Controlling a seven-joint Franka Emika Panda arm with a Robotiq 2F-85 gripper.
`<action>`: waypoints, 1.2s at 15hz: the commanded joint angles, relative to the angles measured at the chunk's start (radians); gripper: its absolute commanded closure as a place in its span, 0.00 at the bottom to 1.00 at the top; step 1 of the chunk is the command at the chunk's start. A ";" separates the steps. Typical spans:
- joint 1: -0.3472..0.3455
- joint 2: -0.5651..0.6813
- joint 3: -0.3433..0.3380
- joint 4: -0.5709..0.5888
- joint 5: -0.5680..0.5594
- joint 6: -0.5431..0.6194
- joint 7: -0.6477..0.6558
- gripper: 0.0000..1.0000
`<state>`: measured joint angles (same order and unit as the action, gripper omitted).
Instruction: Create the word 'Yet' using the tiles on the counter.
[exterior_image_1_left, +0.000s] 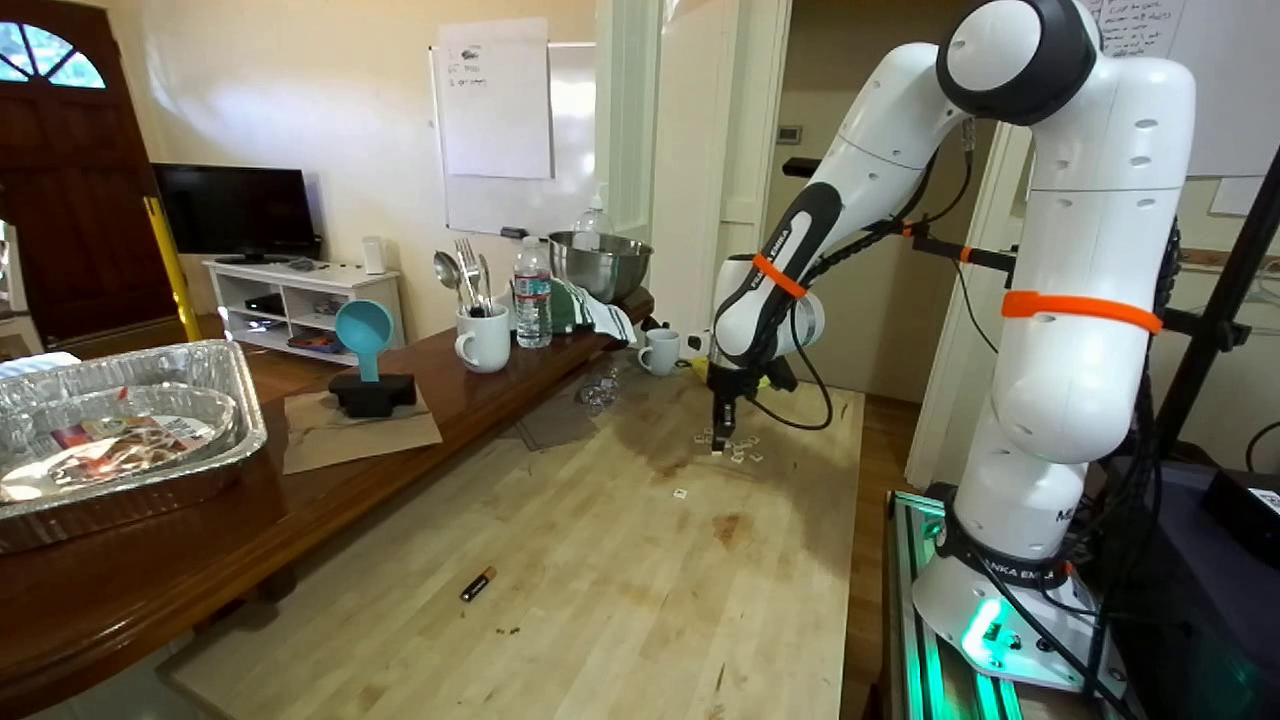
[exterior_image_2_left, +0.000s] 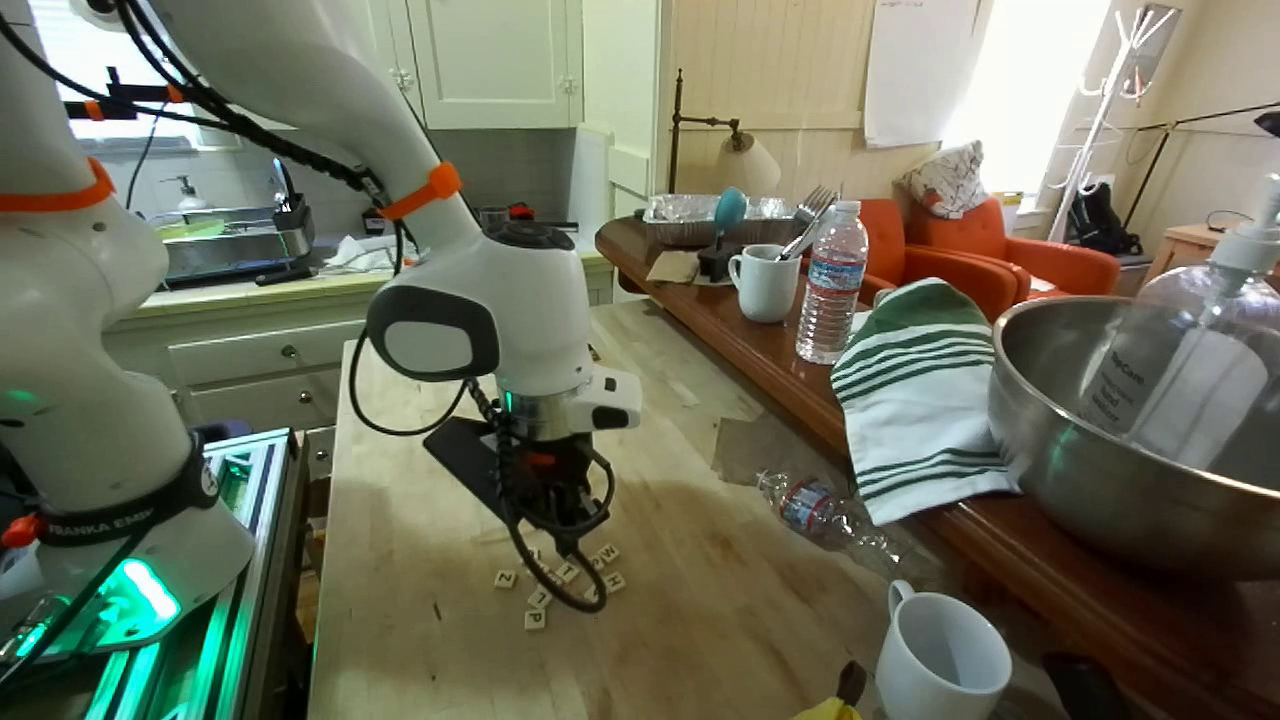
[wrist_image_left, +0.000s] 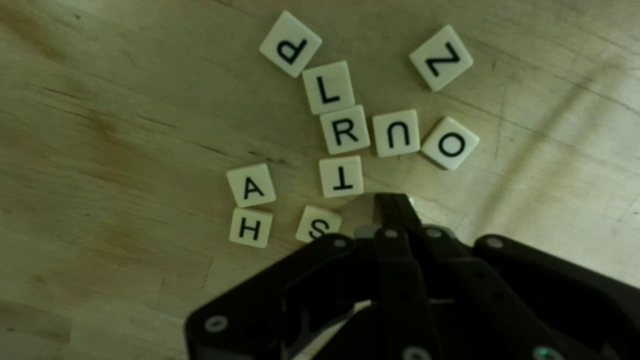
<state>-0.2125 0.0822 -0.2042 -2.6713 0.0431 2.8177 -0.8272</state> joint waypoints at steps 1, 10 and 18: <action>0.006 0.053 0.006 -0.008 -0.065 0.014 0.134 1.00; 0.034 0.022 0.050 -0.042 -0.083 -0.004 0.329 1.00; 0.073 -0.004 0.087 -0.084 -0.070 -0.012 0.519 1.00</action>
<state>-0.1656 0.0501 -0.1361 -2.7136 -0.0248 2.8163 -0.3984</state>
